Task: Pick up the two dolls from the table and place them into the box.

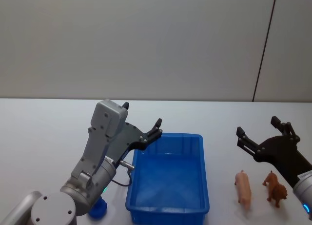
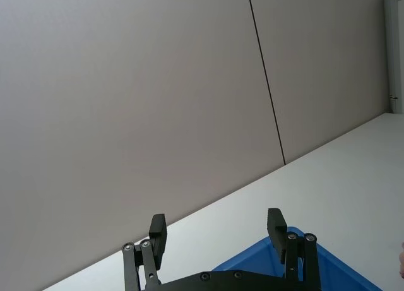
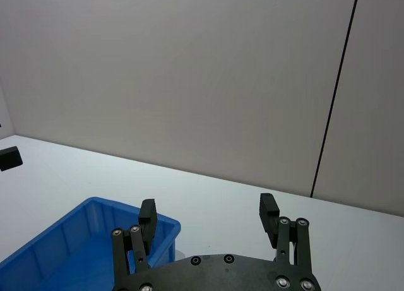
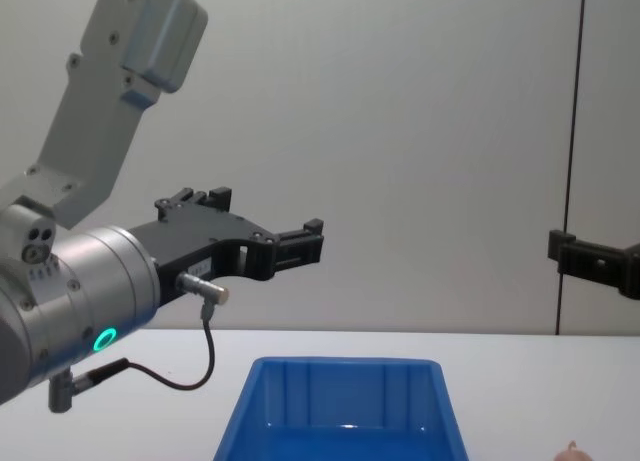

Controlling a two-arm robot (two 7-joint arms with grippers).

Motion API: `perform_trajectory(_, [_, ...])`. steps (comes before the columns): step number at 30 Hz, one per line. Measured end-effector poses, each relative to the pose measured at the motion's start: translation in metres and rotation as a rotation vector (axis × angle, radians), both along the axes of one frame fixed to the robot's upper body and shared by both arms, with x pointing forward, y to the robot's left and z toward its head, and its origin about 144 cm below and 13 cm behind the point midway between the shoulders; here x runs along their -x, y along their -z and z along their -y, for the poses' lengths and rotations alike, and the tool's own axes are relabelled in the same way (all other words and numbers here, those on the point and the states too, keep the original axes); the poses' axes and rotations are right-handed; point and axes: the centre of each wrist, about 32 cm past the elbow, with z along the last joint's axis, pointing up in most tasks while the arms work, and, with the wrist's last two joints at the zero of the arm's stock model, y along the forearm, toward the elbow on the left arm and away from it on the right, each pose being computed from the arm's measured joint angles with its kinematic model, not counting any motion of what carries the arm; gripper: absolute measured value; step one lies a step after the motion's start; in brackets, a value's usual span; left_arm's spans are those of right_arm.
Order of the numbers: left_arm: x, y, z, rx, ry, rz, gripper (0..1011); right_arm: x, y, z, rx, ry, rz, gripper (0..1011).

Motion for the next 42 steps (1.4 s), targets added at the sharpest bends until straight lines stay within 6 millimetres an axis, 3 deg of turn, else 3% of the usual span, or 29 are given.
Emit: perform_trajectory(42, [0.0000, 0.0000, 0.0000, 0.000, 0.000, 0.000, 1003, 0.0000, 0.0000, 0.0000, 0.000, 0.000, 0.000, 1001])
